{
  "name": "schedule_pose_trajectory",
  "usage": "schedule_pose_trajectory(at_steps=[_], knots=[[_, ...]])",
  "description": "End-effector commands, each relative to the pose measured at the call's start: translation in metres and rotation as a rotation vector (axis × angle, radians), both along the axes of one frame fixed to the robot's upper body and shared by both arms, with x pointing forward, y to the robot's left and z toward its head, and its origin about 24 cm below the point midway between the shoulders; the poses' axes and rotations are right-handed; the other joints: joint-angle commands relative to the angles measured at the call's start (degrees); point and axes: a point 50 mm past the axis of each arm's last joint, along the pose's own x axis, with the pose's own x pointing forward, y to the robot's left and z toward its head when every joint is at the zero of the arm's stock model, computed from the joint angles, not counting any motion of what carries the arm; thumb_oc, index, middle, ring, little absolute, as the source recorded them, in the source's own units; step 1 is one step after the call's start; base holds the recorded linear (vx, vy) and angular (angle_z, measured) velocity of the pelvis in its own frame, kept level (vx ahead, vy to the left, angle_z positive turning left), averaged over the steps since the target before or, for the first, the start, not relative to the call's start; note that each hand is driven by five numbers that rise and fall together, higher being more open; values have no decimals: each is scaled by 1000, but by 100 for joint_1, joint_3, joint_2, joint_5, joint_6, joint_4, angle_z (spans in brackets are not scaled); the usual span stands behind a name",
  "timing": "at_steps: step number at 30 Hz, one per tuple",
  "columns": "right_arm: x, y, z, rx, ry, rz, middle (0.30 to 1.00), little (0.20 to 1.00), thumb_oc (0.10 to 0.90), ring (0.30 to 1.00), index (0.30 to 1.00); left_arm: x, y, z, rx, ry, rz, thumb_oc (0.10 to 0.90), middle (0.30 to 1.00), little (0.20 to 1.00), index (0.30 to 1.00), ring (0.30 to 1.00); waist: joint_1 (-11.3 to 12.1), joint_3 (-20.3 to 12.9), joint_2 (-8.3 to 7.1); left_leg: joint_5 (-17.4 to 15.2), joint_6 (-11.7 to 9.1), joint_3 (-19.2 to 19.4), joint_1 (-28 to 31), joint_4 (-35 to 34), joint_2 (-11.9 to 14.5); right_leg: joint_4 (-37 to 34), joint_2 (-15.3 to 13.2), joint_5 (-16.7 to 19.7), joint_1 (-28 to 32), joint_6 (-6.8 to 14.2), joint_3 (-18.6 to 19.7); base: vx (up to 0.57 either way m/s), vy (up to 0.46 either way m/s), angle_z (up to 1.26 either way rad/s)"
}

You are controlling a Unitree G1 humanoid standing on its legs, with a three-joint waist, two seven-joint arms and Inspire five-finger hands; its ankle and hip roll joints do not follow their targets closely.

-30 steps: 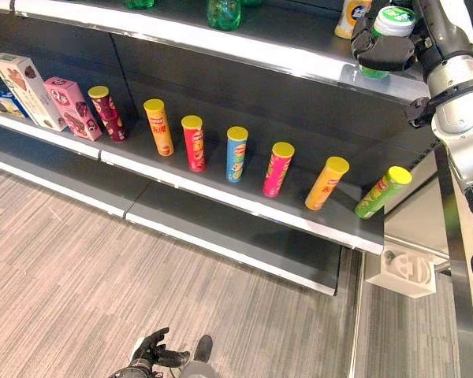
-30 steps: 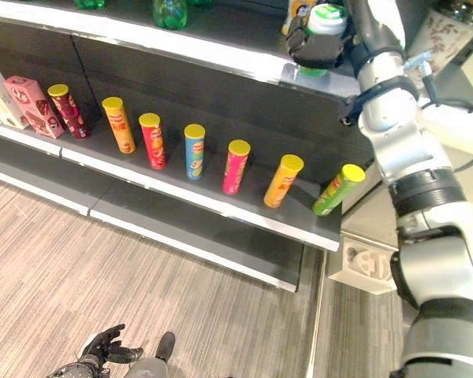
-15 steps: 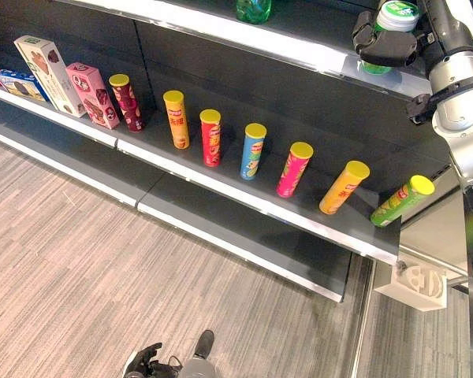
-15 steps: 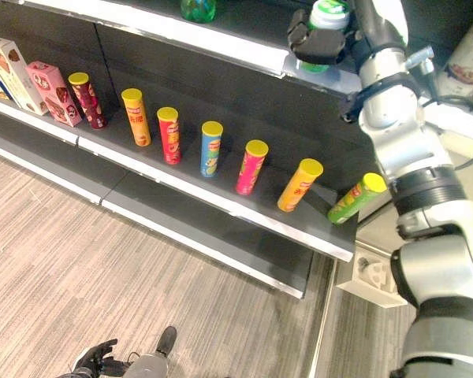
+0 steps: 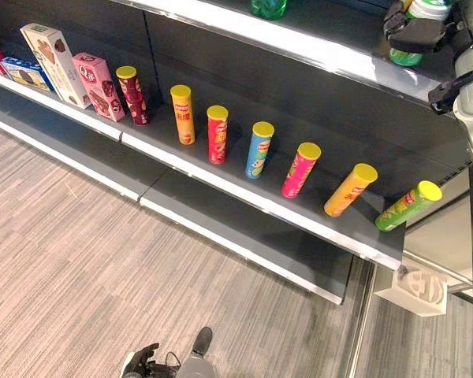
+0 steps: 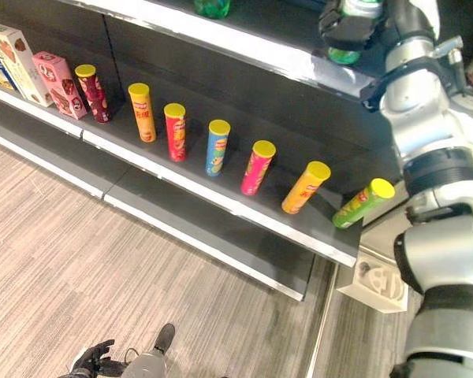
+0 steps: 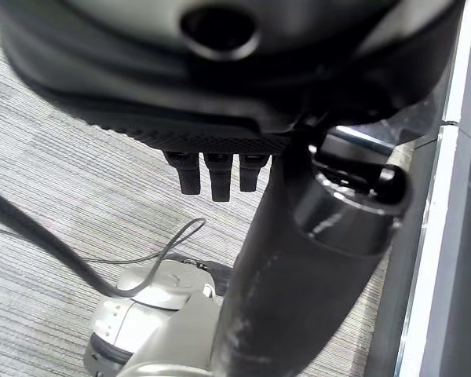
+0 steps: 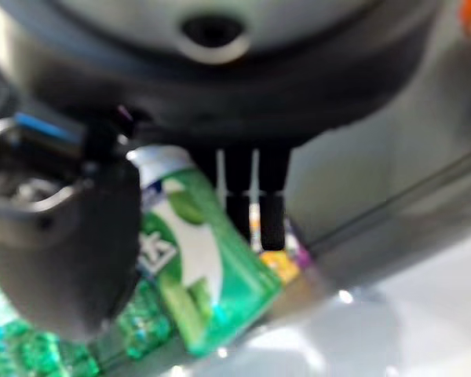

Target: Put the goods on the table back onto the shelves and tidy them up.

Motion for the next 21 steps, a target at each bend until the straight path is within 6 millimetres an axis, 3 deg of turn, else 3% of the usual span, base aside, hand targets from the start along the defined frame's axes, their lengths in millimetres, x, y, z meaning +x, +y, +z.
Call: schedule_pose_trajectory(at_steps=[1, 7, 21], knots=[[-23, 11, 66, -16, -234, 35, 300, 300, 400, 300, 300, 3, 17, 6, 53, -29, 16, 800, 900, 900, 900, 900, 121, -357, -225, -971, -340, 859, 602, 38, 267, 459, -514, -25, -708, 783, 273, 15, 2, 3], [-22, 22, 69, -24, -235, 89, 300, 300, 400, 300, 300, 3, 18, 7, 52, -31, 19, 800, 900, 900, 900, 900, 102, -373, -255, -991, -335, 902, 665, 35, 273, 451, -499, -42, -652, 768, 286, 0, 0, 0], [-16, 21, 58, -3, -194, 88, 300, 300, 400, 300, 300, 4, 20, 7, 54, -36, 33, 800, 900, 900, 900, 900, 148, -325, -233, -990, -315, 866, 636, 49, 277, 456, -492, -54, -677, 763, 301, 0, 0, 0]])
